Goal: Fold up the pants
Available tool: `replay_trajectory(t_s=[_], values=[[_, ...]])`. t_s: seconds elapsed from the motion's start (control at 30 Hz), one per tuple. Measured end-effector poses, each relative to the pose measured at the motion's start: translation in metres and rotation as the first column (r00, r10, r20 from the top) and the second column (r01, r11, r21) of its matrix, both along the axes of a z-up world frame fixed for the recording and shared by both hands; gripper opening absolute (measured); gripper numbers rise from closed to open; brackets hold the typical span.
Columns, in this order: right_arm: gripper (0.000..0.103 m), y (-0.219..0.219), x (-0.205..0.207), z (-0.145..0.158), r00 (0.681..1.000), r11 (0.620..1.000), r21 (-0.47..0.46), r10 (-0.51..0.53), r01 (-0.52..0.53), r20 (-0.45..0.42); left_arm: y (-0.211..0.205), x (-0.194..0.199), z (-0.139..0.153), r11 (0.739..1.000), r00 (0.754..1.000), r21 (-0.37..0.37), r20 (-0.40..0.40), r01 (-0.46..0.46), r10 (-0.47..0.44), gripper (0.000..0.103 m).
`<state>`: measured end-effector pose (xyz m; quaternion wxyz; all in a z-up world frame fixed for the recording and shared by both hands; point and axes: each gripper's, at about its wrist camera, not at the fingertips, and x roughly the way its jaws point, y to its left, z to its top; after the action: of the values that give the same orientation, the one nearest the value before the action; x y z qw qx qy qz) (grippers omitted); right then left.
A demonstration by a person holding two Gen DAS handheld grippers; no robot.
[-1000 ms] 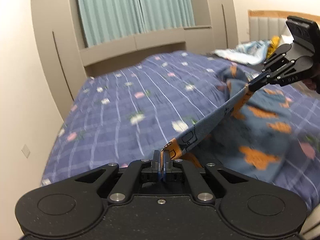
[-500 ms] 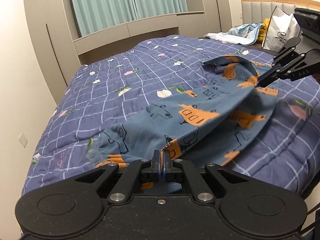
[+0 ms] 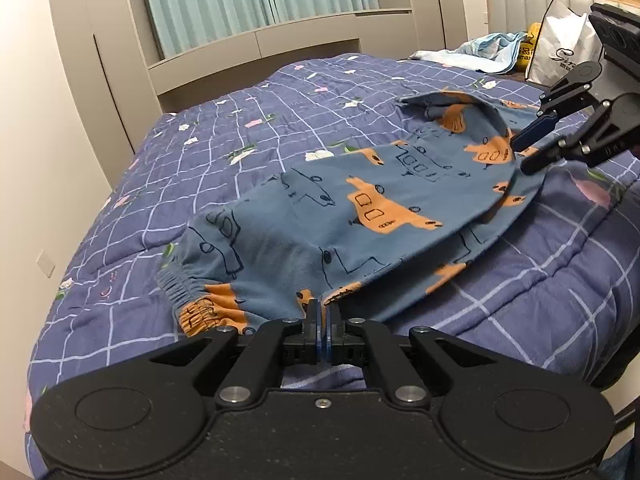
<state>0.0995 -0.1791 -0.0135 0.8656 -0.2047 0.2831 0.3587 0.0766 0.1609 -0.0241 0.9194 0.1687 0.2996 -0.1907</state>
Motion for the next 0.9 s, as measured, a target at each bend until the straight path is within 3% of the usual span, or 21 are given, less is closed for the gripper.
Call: replay_trajectory(t_s=[0.2, 0.3, 0.33, 0.37, 0.4, 0.63, 0.8, 0.9], values=[[0.037, 0.027, -0.001, -0.008, 0.989, 0.980, -0.145, 0.141, -0.133, 0.046, 0.000, 0.000, 0.004, 1.000, 1.000, -0.017, 0.002, -0.019, 0.019, 0.001], [0.035, 0.038, -0.001, -0.019, 0.983, 0.960, -0.235, 0.171, -0.150, 0.069, 0.002, -0.001, 0.008, 0.999, 1.000, -0.030, 0.009, -0.021, 0.022, 0.001], [0.015, 0.041, 0.000, -0.022, 0.982, 0.953, -0.264, 0.173, -0.147, 0.080, 0.003, -0.001, 0.009, 0.999, 1.000, -0.032, 0.010, -0.020, 0.020, 0.001], [0.002, 0.042, 0.000, -0.024, 0.981, 0.948, -0.285, 0.172, -0.140, 0.088, 0.003, -0.002, 0.010, 0.999, 1.000, -0.034, 0.013, -0.016, 0.017, 0.000], [0.001, 0.043, -0.001, -0.025, 0.981, 0.945, -0.300, 0.167, -0.131, 0.097, 0.003, -0.003, 0.012, 0.999, 1.000, -0.032, 0.015, -0.013, 0.013, 0.000], [0.000, 0.033, -0.017, -0.007, 0.979, 0.954, -0.259, 0.182, -0.153, 0.091, 0.005, -0.008, 0.011, 1.000, 1.000, -0.020, -0.016, 0.002, -0.002, 0.000], [0.000, 0.029, -0.016, -0.021, 0.985, 0.956, -0.255, 0.164, -0.146, 0.050, -0.002, -0.002, -0.008, 1.000, 0.997, -0.007, -0.075, 0.001, -0.002, 0.001], [0.005, 0.026, -0.010, -0.024, 0.991, 0.971, -0.205, 0.132, -0.122, 0.034, -0.002, 0.005, -0.010, 0.998, 0.993, -0.063, -0.120, -0.031, 0.023, 0.016]])
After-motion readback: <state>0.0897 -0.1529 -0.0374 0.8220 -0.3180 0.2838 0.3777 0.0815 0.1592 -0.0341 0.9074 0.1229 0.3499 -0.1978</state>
